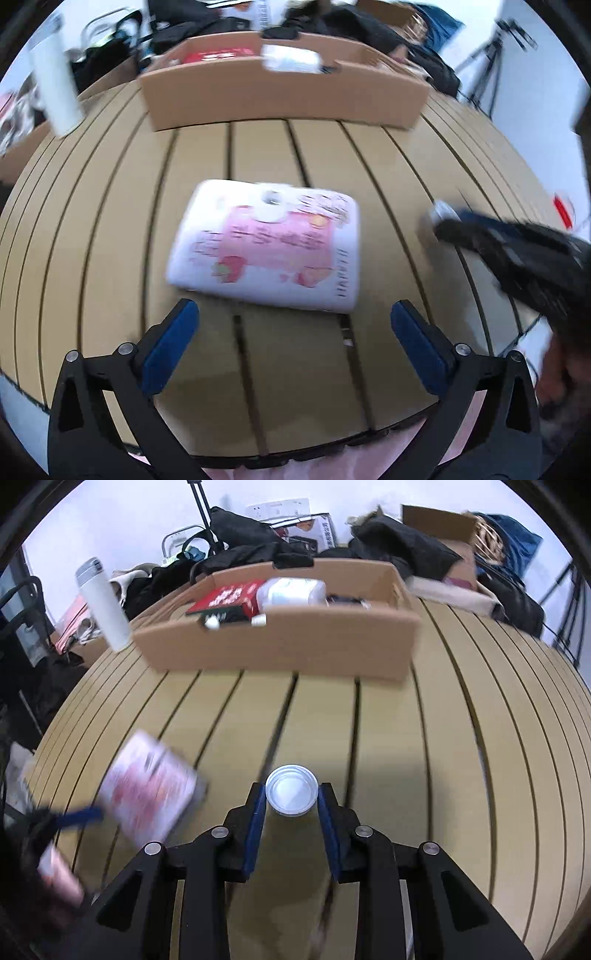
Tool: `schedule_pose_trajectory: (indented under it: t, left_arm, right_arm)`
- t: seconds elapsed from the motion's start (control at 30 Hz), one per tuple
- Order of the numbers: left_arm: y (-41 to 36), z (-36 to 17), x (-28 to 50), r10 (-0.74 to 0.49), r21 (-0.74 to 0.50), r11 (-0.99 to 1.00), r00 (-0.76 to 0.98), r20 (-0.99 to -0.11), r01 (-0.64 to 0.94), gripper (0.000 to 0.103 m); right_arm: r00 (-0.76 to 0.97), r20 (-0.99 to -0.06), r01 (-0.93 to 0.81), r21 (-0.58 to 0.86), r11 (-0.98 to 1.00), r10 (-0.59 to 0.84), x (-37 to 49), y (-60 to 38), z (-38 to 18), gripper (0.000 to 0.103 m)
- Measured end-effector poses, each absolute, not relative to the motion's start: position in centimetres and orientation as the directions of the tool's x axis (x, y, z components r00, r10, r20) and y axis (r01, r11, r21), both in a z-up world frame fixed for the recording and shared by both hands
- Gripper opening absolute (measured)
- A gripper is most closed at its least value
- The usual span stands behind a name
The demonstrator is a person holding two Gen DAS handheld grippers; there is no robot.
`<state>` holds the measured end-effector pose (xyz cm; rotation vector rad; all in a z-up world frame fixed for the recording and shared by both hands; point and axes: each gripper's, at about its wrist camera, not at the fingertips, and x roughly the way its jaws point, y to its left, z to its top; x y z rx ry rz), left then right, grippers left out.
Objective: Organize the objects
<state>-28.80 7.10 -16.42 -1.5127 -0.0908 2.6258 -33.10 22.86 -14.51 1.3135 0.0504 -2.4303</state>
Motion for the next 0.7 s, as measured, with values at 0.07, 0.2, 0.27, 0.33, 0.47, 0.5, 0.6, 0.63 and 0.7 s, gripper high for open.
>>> schedule_pose_trajectory:
  t: [0.07,0.2,0.27,0.33,0.47,0.5,0.6,0.63,0.7]
  left_arm:
    - [7.7,-16.7,-29.3,0.08,-0.059,-0.997,-0.497,-0.864,-0.058,0.103]
    - [7.9,-16.3,-29.8,0.056,-0.031,-0.998,-0.519,-0.853,-0.057,0.081]
    - [7.9,-15.6,-29.6,0.087,-0.062,-0.996,-0.515,-0.853,-0.065,0.012]
    - [8.0,-15.5,-29.2,0.07,-0.053,-0.997,-0.506,-0.86,-0.048,0.005]
    - [7.6,-15.4,-27.7,0.109,-0.104,-0.994,-0.505,-0.856,-0.038,0.002]
    - [7.3,-15.4,-27.5,0.125,-0.129,-0.991,-0.506,-0.854,-0.028,0.002]
    - [6.1,-14.4,-27.1,0.136,-0.174,-0.985,-0.543,-0.829,0.019,0.009]
    - [5.9,-13.8,-27.6,0.142,-0.188,-0.982,-0.551,-0.823,0.027,0.04]
    - [6.1,-12.7,-29.2,0.156,-0.21,-0.977,-0.566,-0.809,0.031,0.101]
  right_arm:
    - [-0.493,-0.813,0.327,0.157,-0.932,-0.309,-30.9,24.0,-14.4,0.031]
    - [-0.501,-0.817,0.322,0.13,-0.938,-0.285,-27.7,25.1,-13.9,0.031]
    - [-0.51,-0.813,0.333,0.116,-0.936,-0.282,-26.9,25.2,-13.3,0.032]
    - [-0.524,-0.802,0.347,0.107,-0.932,-0.287,-26.1,25.1,-12.5,0.032]
    - [-0.532,-0.793,0.351,0.112,-0.93,-0.297,-25.7,25.1,-12.0,0.032]
    - [-0.532,-0.792,0.349,0.116,-0.93,-0.299,-25.6,25.1,-12.0,0.032]
    - [-0.541,-0.784,0.343,0.125,-0.931,-0.305,-25.1,25.4,-11.6,0.032]
    - [-0.544,-0.781,0.342,0.128,-0.931,-0.307,-25.0,25.5,-11.5,0.032]
    - [-0.547,-0.779,0.339,0.131,-0.932,-0.308,-25.2,25.6,-11.4,0.032]
